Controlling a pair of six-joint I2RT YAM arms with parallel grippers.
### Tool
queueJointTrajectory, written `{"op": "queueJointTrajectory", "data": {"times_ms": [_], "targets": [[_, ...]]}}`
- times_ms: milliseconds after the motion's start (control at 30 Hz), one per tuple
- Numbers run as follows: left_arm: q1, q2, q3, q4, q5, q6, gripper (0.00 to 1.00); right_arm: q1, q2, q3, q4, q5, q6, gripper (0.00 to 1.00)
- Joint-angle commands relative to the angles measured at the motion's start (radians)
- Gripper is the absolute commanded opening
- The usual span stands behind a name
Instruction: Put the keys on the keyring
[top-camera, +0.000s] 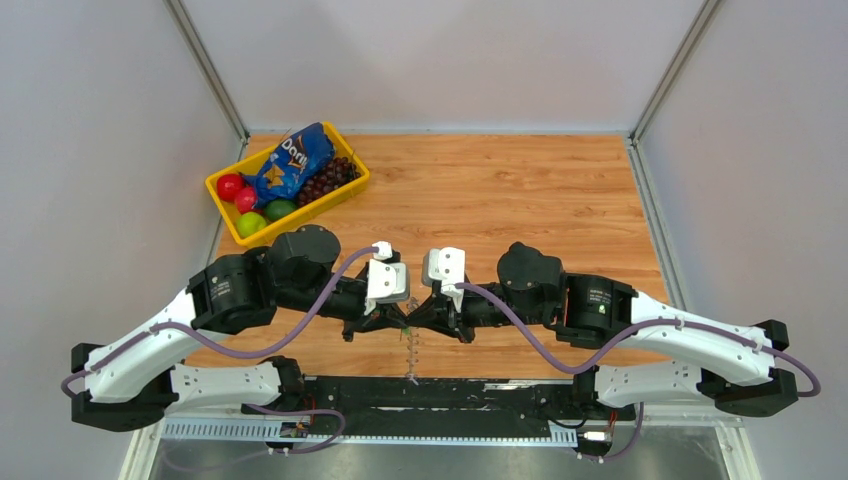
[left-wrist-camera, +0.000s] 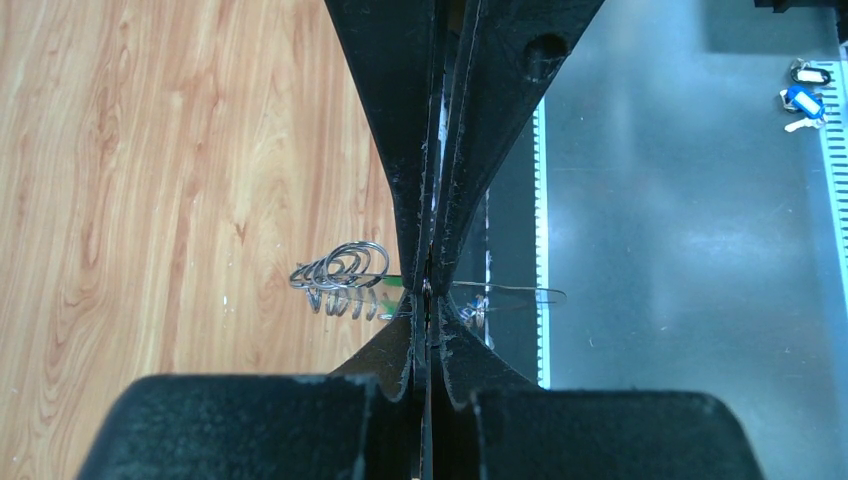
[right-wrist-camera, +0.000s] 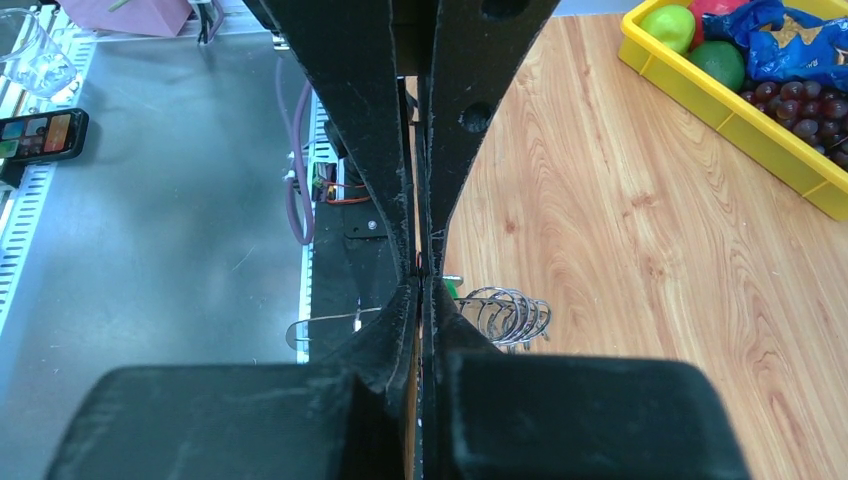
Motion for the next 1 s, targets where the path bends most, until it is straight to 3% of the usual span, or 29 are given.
{"op": "queueJointTrajectory", "data": {"times_ms": [0,133,333,400,967], "targets": [[0.0,-0.012,0.009,0.07,0.011,0.009,0.0,0.004,-0.019,-0.019,0.08,-0.039,-0.005,0.0],[0.0,-0.017,0.004,0.094,-0.022,0.0,0.08,0.004,-0.048,-0.043,0.125,-0.041,0.005,0.0],[0.001,-0.079,-0.033,0.181,-0.07,-0.011,0.36,0.004,-0.093,-0.058,0.154,-0.024,0.024,0.0],[0.0,-0.1,-0.044,0.207,-0.08,-0.013,0.41,0.004,-0.1,-0.056,0.156,-0.024,0.025,0.0],[0.001,-0.097,-0.073,0.249,-0.014,-0.013,0.43,0.005,-0.133,-0.049,0.192,0.015,0.035,0.0]]}}
